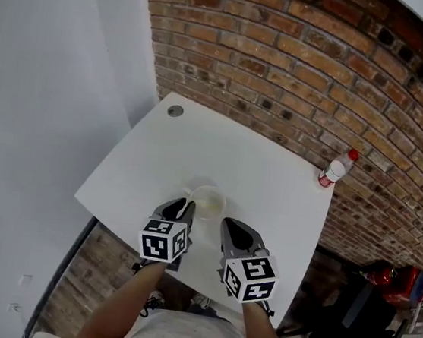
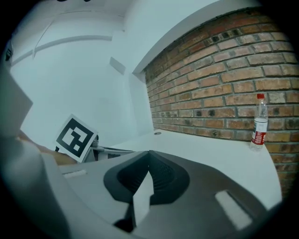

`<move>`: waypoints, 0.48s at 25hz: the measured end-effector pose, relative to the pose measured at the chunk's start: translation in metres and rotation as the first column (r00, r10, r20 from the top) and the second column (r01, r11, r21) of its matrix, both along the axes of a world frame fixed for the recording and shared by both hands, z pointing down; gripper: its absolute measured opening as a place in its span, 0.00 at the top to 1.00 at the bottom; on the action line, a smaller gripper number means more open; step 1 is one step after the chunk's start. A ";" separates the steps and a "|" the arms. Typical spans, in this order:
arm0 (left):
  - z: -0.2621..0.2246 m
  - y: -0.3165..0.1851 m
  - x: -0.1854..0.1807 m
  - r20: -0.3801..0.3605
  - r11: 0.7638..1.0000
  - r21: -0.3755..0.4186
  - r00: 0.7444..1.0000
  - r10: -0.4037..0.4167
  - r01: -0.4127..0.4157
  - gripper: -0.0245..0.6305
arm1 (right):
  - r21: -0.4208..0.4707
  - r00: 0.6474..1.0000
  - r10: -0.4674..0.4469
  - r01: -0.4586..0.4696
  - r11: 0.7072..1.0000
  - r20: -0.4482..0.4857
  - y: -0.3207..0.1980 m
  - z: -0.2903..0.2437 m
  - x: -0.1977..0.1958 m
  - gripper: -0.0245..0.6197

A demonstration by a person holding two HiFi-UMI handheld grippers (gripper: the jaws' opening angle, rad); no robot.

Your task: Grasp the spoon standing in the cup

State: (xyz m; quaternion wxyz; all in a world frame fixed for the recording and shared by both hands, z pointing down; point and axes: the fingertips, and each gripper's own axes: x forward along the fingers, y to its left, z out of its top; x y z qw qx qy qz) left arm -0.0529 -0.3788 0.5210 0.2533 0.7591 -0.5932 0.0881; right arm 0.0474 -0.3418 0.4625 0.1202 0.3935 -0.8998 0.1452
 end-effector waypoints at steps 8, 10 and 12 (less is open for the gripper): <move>0.000 -0.003 0.004 -0.005 0.999 -0.006 0.999 -0.051 0.051 0.91 | -0.007 0.999 -0.036 0.036 0.999 -0.003 -0.005 0.006 0.012 0.95; -0.001 -0.003 0.004 -0.014 0.998 -0.003 0.998 -0.060 0.060 0.91 | -0.004 0.999 -0.045 0.045 0.999 -0.006 -0.005 0.007 0.013 0.95; -0.003 -0.003 0.004 -0.011 0.998 0.003 0.998 -0.066 0.066 0.94 | -0.005 0.999 -0.051 0.051 0.999 -0.005 -0.005 0.007 0.014 0.95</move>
